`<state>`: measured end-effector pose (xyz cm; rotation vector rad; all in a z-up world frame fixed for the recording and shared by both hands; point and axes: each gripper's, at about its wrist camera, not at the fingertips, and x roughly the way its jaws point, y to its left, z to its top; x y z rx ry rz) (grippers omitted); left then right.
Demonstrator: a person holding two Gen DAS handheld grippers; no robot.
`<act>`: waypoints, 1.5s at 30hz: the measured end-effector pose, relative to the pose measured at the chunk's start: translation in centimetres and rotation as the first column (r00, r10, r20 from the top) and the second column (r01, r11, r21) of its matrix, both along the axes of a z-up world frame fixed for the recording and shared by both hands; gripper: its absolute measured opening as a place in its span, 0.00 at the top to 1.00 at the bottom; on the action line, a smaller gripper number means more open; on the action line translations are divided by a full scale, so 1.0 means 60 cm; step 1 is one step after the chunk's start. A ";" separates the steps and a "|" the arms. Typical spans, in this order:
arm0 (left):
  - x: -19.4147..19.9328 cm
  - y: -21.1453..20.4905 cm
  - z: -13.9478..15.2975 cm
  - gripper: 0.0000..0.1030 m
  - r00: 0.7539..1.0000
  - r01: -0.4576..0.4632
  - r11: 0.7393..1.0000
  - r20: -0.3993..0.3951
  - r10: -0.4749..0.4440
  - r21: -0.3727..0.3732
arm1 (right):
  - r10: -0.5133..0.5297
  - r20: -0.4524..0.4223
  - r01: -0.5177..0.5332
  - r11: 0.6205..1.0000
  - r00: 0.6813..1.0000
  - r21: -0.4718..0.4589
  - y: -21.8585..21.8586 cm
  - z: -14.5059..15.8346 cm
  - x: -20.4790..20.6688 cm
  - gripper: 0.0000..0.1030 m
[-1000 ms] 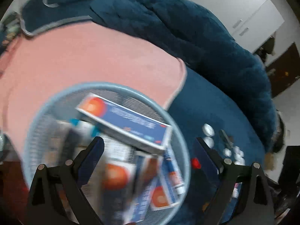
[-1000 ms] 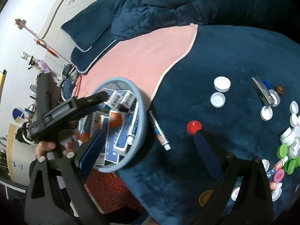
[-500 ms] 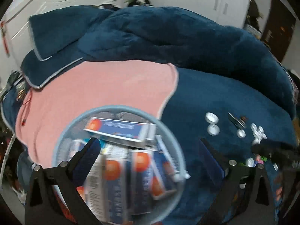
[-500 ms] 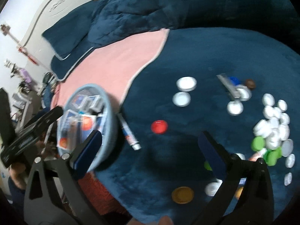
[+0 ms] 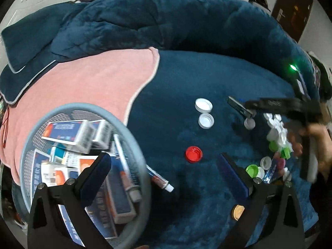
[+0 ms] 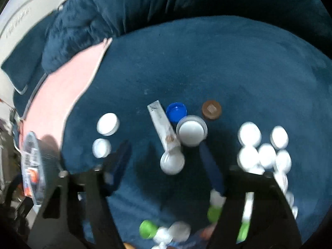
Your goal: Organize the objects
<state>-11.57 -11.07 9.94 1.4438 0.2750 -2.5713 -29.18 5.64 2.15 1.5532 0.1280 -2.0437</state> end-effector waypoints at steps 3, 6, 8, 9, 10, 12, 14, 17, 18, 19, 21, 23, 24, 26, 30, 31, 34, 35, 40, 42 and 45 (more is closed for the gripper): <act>-0.006 0.017 -0.010 0.01 0.999 0.029 0.999 0.021 -0.028 -0.028 | 0.023 0.008 -0.024 1.000 1.000 0.020 -0.020 -0.029 -0.016 0.42; -0.009 0.025 -0.015 0.01 0.999 0.042 0.998 0.032 -0.040 -0.039 | 0.071 -0.019 -0.070 0.997 0.997 0.039 -0.040 -0.044 -0.021 0.61; -0.010 0.030 -0.018 0.01 0.998 0.050 0.998 0.040 -0.049 -0.037 | 0.099 -0.025 -0.098 0.993 0.995 0.063 -0.049 -0.051 -0.020 0.75; -0.011 0.032 -0.018 0.01 0.998 0.053 0.998 0.040 -0.052 -0.035 | 0.112 -0.034 -0.109 0.991 0.993 0.076 -0.051 -0.053 -0.018 0.76; -0.012 0.035 -0.018 0.01 0.998 0.058 0.998 0.040 -0.056 -0.033 | 0.119 -0.041 -0.116 0.990 0.992 0.076 -0.050 -0.050 -0.015 0.77; -0.016 0.041 -0.019 0.01 0.997 0.066 0.998 0.039 -0.065 -0.025 | 0.134 -0.054 -0.129 0.988 0.990 0.080 -0.042 -0.037 -0.006 0.78; -0.023 0.049 -0.023 0.01 0.996 0.077 0.997 0.035 -0.077 -0.005 | 0.130 -0.047 -0.126 0.990 0.990 0.067 -0.031 -0.023 -0.002 0.78; -0.044 0.064 -0.033 0.01 0.995 0.092 0.996 0.042 -0.092 -0.007 | 0.145 0.006 -0.145 0.989 0.989 0.036 0.000 -0.010 0.027 0.78; -0.052 0.069 -0.038 0.01 0.994 0.098 0.995 0.048 -0.097 -0.010 | 0.165 0.025 -0.166 0.986 0.986 0.033 -0.005 -0.009 0.044 0.78; -0.058 0.072 -0.041 0.01 0.994 0.096 0.995 0.058 -0.095 -0.016 | 0.184 0.041 -0.186 0.982 0.982 0.032 -0.007 -0.007 0.058 0.78; -0.062 0.073 -0.043 0.01 0.994 0.090 0.996 0.058 -0.089 -0.008 | 0.205 0.064 -0.207 0.978 0.977 0.037 -0.004 -0.006 0.077 0.77; -0.062 0.072 -0.045 0.01 0.995 0.081 0.997 0.058 -0.081 0.010 | 0.190 0.085 -0.194 0.980 0.978 0.045 -0.002 -0.011 0.080 0.77; -0.062 0.071 -0.047 0.01 0.995 0.076 0.997 0.061 -0.077 0.014 | 0.186 0.092 -0.192 0.980 0.978 0.052 -0.002 -0.018 0.080 0.77; -0.064 0.070 -0.049 0.01 0.995 0.073 0.997 0.067 -0.074 0.011 | 0.190 0.088 -0.197 0.978 0.978 0.074 -0.006 -0.027 0.079 0.77; -0.069 0.069 -0.059 0.01 0.995 0.066 0.998 0.078 -0.066 0.006 | 0.217 0.048 -0.221 0.971 0.975 0.089 -0.021 -0.031 0.082 0.77; -0.073 0.068 -0.062 0.01 0.995 0.064 0.998 0.078 -0.065 0.010 | 0.227 0.031 -0.229 0.969 0.973 0.097 -0.022 -0.031 0.084 0.78; -0.095 0.068 -0.078 0.01 0.995 0.065 0.997 0.072 -0.067 0.040 | 0.214 0.011 -0.214 0.974 0.977 0.081 -0.008 -0.021 0.085 0.78; -0.108 0.068 -0.087 0.01 0.995 0.063 0.997 0.076 -0.067 0.051 | 0.203 0.008 -0.203 0.976 0.979 0.073 0.000 -0.017 0.085 0.78; -0.167 0.068 -0.129 0.08 0.995 0.026 0.998 0.094 -0.031 0.064 | 0.127 0.019 -0.128 0.992 0.992 0.022 0.041 -0.008 0.075 0.78; -0.186 0.067 -0.143 0.16 0.995 0.019 0.998 0.094 -0.025 0.065 | 0.119 0.017 -0.119 0.993 0.993 0.016 0.046 -0.007 0.074 0.78; -0.206 0.067 -0.168 0.62 0.993 0.031 0.997 0.110 -0.040 0.074 | 0.121 0.014 -0.122 0.992 0.993 0.016 0.043 -0.008 0.076 0.78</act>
